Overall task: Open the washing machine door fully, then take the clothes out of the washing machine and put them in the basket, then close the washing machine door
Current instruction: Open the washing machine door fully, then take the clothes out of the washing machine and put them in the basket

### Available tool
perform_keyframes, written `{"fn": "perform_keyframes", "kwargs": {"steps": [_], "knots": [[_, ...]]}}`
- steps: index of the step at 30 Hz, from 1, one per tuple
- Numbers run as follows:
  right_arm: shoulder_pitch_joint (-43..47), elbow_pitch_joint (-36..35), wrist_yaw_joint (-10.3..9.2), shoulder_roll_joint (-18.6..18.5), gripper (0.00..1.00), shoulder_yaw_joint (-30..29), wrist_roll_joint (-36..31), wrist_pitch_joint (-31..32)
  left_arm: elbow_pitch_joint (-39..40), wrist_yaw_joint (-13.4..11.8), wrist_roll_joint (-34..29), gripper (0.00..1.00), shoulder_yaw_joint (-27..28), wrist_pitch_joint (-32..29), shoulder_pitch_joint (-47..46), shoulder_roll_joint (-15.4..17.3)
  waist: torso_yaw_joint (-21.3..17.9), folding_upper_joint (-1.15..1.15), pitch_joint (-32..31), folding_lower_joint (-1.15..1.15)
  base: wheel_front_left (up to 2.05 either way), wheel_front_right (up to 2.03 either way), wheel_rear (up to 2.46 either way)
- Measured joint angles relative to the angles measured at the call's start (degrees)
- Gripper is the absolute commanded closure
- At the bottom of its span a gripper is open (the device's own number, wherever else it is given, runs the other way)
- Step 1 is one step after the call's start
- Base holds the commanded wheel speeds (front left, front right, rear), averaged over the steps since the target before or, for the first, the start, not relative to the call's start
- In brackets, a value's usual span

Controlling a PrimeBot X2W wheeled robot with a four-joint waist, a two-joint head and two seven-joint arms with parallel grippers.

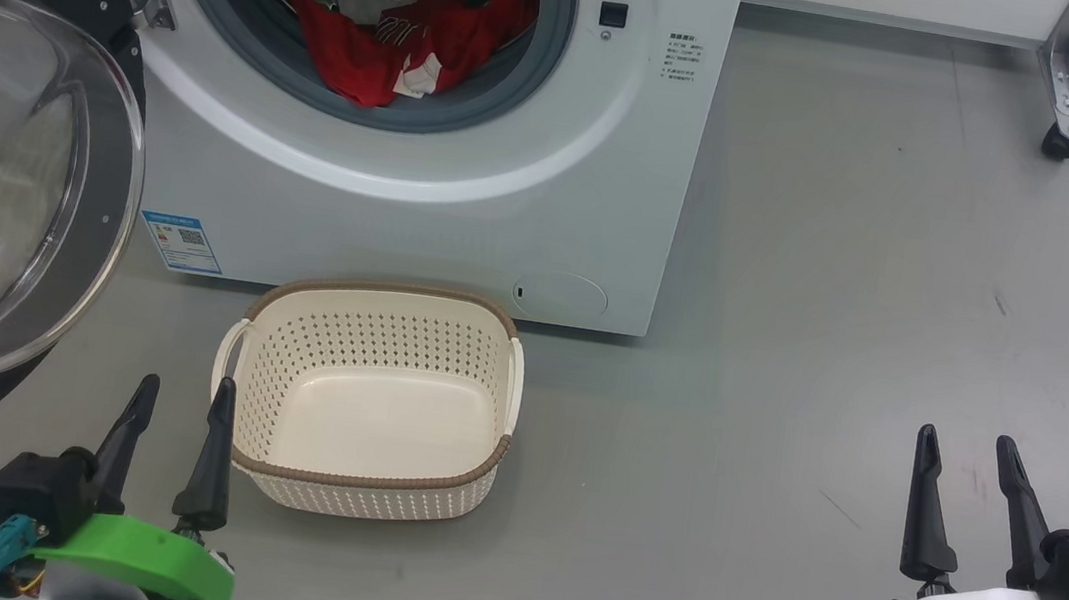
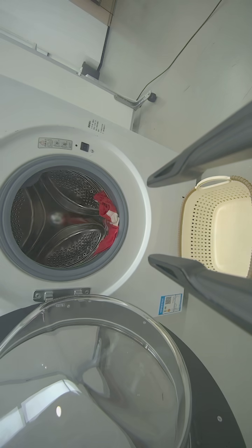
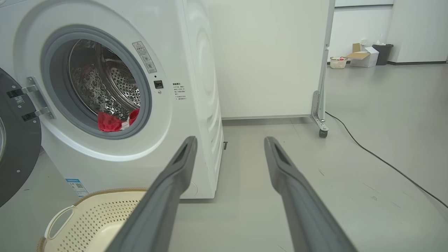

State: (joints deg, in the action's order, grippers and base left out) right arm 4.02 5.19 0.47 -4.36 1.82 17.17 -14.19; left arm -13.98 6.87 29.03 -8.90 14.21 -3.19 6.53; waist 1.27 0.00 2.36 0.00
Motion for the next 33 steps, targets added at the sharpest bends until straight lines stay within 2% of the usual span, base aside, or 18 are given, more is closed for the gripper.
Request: {"fn": "perform_keyframes", "kwargs": {"steps": [33], "knots": [[0.32, -0.32, 0.15, -0.04, 0.0, 0.18, -0.2, -0.01, 0.85, -0.01, -1.98, 0.0, 0.09, 0.07, 1.05, -0.24, 0.13, 0.0, 0.36, 0.0, 0.0, 0.0, 0.0]]}}
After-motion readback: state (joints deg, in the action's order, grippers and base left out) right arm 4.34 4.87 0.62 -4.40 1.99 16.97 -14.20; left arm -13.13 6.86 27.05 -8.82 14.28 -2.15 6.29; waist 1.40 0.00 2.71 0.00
